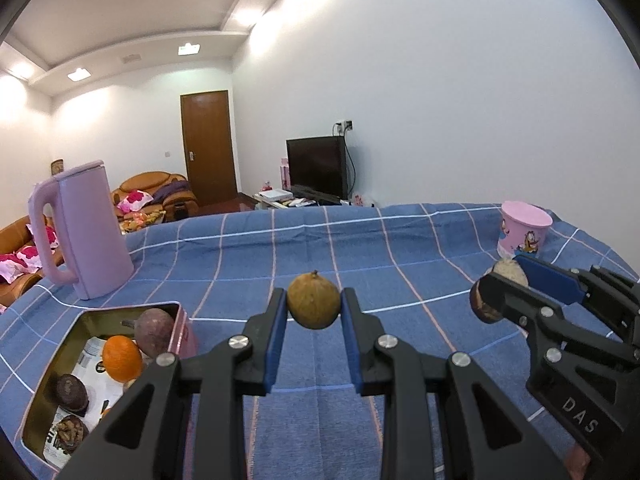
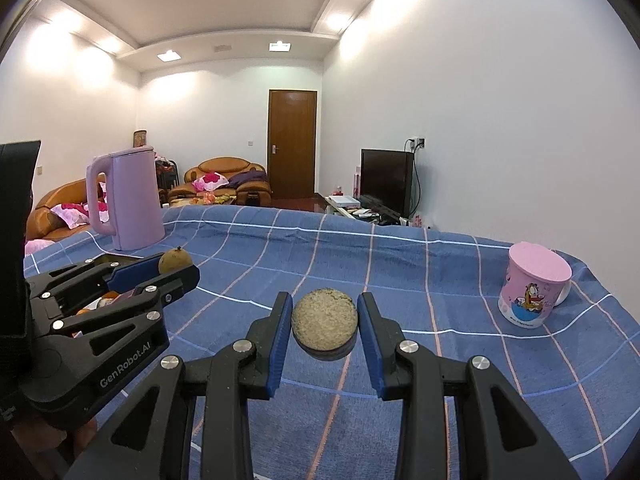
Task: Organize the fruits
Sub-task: 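Carry the brown fruit and the jar over the tin with both grippers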
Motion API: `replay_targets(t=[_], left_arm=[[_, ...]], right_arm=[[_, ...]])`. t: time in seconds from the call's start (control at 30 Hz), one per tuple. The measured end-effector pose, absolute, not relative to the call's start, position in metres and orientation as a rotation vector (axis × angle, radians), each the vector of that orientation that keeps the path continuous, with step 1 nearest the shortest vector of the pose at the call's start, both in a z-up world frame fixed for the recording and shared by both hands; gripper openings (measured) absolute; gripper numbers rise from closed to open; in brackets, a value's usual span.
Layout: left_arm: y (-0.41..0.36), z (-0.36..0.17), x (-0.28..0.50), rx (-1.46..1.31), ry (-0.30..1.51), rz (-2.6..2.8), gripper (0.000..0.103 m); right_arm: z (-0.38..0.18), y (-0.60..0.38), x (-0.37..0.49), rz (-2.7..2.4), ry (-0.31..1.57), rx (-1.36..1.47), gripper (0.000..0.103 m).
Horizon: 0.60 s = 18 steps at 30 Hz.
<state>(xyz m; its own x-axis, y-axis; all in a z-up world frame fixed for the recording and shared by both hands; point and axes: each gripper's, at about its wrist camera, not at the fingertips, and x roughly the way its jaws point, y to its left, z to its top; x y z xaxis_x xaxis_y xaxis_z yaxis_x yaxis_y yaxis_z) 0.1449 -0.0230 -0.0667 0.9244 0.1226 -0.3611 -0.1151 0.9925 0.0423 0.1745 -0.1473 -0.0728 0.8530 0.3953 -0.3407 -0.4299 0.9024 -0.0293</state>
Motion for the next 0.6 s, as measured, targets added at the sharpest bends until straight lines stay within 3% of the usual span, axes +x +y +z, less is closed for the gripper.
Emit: replay_targets(t=[0.6], left_arm=[[-0.007, -0.067, 0.131, -0.025, 0.379, 0.141, 0.029]], right_arm=[[-0.072, -0.136, 0.168, 0.439, 0.337, -0.133, 0.035]])
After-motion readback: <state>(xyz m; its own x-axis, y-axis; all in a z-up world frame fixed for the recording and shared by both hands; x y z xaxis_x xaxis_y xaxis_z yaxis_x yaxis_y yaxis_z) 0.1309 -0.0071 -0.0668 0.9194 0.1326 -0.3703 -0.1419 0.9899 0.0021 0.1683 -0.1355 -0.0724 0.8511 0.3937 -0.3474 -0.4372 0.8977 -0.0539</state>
